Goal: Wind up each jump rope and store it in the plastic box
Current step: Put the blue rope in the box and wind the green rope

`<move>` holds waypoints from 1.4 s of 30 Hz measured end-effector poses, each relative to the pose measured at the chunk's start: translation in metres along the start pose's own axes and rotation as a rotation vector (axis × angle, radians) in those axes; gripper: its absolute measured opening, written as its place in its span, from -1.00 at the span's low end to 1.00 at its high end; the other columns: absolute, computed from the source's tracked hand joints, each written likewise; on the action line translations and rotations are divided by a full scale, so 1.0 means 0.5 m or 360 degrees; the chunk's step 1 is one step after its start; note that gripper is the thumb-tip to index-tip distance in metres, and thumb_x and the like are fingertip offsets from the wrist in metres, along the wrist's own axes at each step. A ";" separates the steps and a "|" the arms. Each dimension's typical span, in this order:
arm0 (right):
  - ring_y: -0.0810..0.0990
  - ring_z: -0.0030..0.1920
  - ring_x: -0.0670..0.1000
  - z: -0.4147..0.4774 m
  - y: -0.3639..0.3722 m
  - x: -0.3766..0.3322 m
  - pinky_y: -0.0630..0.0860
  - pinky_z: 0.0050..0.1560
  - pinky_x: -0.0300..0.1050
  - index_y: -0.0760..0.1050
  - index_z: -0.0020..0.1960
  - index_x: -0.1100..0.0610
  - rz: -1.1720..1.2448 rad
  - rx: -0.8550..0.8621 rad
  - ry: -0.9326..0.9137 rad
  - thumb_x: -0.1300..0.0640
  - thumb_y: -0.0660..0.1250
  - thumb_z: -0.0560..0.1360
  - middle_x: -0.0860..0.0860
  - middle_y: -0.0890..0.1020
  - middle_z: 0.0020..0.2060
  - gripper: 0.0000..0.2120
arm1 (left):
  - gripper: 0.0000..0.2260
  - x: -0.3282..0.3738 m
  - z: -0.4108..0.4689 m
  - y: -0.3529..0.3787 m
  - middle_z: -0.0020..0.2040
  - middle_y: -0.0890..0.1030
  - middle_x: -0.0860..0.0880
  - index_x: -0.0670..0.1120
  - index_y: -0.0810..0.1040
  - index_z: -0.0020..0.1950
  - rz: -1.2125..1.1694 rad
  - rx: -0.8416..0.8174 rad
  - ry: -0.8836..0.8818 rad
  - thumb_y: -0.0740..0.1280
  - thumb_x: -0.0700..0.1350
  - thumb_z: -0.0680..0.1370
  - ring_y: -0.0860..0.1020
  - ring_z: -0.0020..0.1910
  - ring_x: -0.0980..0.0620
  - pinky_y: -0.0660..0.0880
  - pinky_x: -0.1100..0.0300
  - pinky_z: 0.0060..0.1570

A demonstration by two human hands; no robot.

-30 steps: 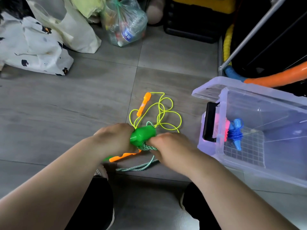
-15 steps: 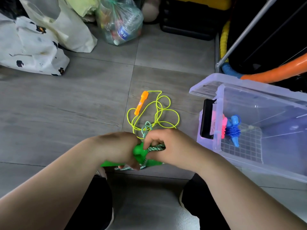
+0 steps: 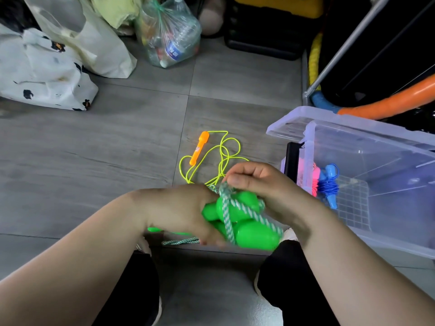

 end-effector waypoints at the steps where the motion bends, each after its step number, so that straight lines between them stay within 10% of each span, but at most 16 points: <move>1: 0.51 -0.50 -0.20 0.004 -0.004 0.005 0.46 -0.40 -0.41 0.53 -0.38 0.07 0.0093 0.0055 0.0021 0.24 0.42 0.25 -0.10 0.58 -0.52 -0.89 | -0.78 0.001 -0.001 -0.010 -0.52 0.53 0.16 0.03 0.48 -0.39 -0.0037 0.0079 0.0009 0.54 -0.09 0.25 0.42 -0.50 0.30 0.33 0.49 -0.41; 9: 0.59 -0.45 -0.13 0.013 -0.025 0.029 0.52 -0.39 -0.33 0.51 -0.22 0.16 0.0263 0.0175 0.0046 0.26 0.30 0.32 -0.05 0.63 -0.49 -0.94 | -0.79 -0.016 -0.008 -0.053 -0.51 0.58 0.16 -0.05 0.58 -0.29 -0.0299 0.0412 0.0011 0.40 0.03 0.18 0.49 -0.46 0.31 0.39 0.50 -0.35; 15: 0.30 -0.53 -0.08 0.012 0.006 0.031 0.25 -0.48 -0.27 0.43 -0.17 0.10 -0.0307 0.0091 -0.0012 0.32 0.23 0.37 -0.02 0.52 -0.44 -0.86 | -0.88 -0.015 -0.022 -0.085 -0.50 0.61 0.03 -0.13 0.55 -0.31 -0.0977 0.0728 0.0110 0.48 -0.20 0.28 0.55 -0.49 0.18 0.49 0.38 -0.43; 19: 0.26 -0.51 -0.09 0.005 0.028 0.038 0.18 -0.52 -0.34 0.40 -0.13 0.03 -0.0306 0.0010 0.0089 0.09 0.20 0.27 0.12 0.39 -0.35 -0.83 | -0.93 -0.050 -0.027 -0.114 -0.52 0.59 0.10 -0.07 0.58 -0.29 -0.0473 0.1030 -0.0143 0.45 -0.14 0.34 0.50 -0.46 0.19 0.42 0.40 -0.38; 25: 0.21 -0.72 -0.16 0.007 -0.021 0.040 0.18 -0.62 -0.35 0.38 -0.34 0.06 -0.0136 0.0623 0.0137 -0.04 0.25 0.46 -0.10 0.32 -0.68 -0.74 | -0.84 -0.011 -0.008 -0.080 -0.58 0.54 0.20 0.04 0.48 -0.31 -0.0215 0.0927 -0.0070 0.45 -0.12 0.35 0.48 -0.50 0.34 0.34 0.53 -0.43; 30: 0.19 -0.74 -0.17 0.001 -0.062 0.023 0.08 -0.67 -0.37 0.29 -0.42 0.05 0.0338 0.0919 0.0041 0.02 0.22 0.49 -0.09 0.27 -0.75 -0.67 | -0.75 -0.015 -0.001 -0.045 -0.29 0.66 0.05 -0.06 0.51 -0.07 -0.1103 0.0496 -0.0002 0.47 -0.22 0.31 0.62 -0.37 0.17 0.56 0.32 -0.34; 39: 0.46 -0.52 -0.15 0.007 -0.063 0.006 0.33 -0.49 -0.30 0.48 -0.31 0.01 0.0237 0.0645 -0.0168 -0.01 0.36 0.36 -0.14 0.56 -0.54 -0.86 | -0.85 -0.024 0.011 -0.031 -0.30 0.56 -0.02 -0.13 0.44 -0.03 -0.1006 0.0493 0.0057 0.33 -0.13 0.46 0.51 -0.49 0.17 0.42 0.36 -0.47; 42: 0.55 -0.23 -0.14 0.007 -0.090 -0.018 0.49 -0.22 -0.28 0.48 -0.08 0.01 0.0459 0.0615 -0.0343 -0.19 0.47 0.16 -0.09 0.62 -0.22 -0.56 | -0.81 -0.042 -0.004 -0.058 -0.41 0.54 0.01 -0.11 0.47 -0.15 -0.0725 0.0539 -0.0054 0.36 -0.05 0.34 0.43 -0.53 0.13 0.38 0.36 -0.53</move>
Point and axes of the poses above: each hand's wrist, its own z-axis towards the middle knuckle, its own y-axis out of the palm, x = y × z, the point moved 7 cm from there along z, towards the middle knuckle
